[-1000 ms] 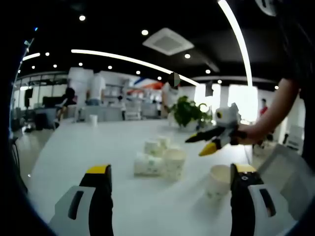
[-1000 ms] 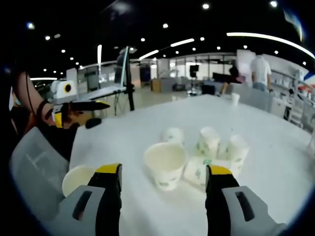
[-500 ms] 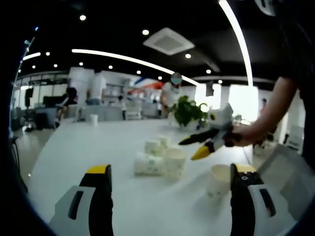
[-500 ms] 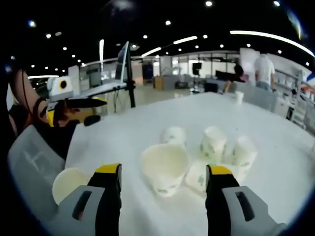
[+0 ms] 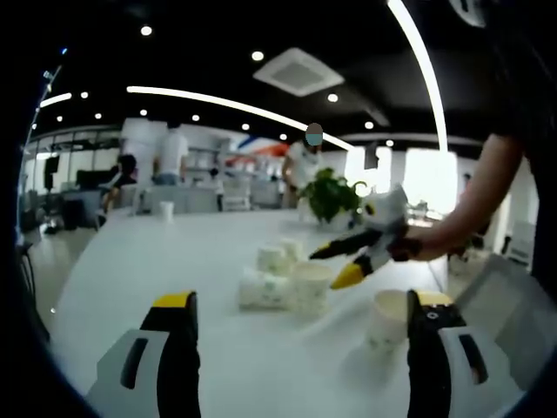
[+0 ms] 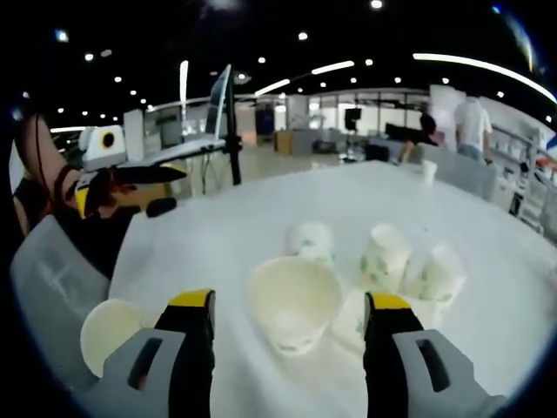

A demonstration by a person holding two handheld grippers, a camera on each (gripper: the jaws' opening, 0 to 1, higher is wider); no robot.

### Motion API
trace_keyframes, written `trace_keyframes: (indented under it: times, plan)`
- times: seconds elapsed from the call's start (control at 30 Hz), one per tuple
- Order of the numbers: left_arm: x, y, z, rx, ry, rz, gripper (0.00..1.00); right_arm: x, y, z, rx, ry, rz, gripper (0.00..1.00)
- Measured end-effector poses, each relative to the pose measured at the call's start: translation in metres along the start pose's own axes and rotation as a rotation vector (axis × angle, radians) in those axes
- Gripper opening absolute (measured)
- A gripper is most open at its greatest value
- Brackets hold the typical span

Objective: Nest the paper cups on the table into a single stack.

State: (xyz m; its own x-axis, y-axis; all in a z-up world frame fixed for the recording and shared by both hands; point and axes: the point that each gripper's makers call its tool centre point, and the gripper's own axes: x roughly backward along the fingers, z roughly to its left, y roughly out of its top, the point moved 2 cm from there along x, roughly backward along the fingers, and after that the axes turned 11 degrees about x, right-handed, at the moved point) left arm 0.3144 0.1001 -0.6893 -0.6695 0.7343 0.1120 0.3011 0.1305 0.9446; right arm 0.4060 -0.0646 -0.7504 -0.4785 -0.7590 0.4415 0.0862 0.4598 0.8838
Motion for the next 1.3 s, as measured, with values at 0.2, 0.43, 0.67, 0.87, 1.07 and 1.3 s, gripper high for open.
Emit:
trace_keyframes:
  times: [0.2,0.43,0.67,0.87,1.07,1.3]
  plan:
    - [0.001,0.0,0.002,0.002,0.005,0.002,0.98,-0.007,-0.001,-0.001,-0.009,0.005,0.004,0.66]
    - [0.001,0.001,0.006,0.002,0.01,0.0,0.98,-0.011,-0.005,-0.002,-0.011,0.008,0.017,0.62]
    - [0.003,0.001,0.007,0.005,0.015,0.004,0.98,-0.011,-0.007,0.0,0.002,0.015,0.029,0.55]
    - [0.004,-0.001,0.008,0.004,0.017,0.009,0.98,-0.011,-0.008,0.0,0.012,0.022,0.034,0.48]
    - [0.005,-0.001,0.008,0.005,0.016,0.008,0.97,-0.011,-0.008,-0.001,-0.001,0.017,0.03,0.46]
    - [0.005,-0.002,0.009,0.008,0.014,0.012,0.97,-0.01,-0.009,-0.001,-0.016,0.017,0.026,0.45]
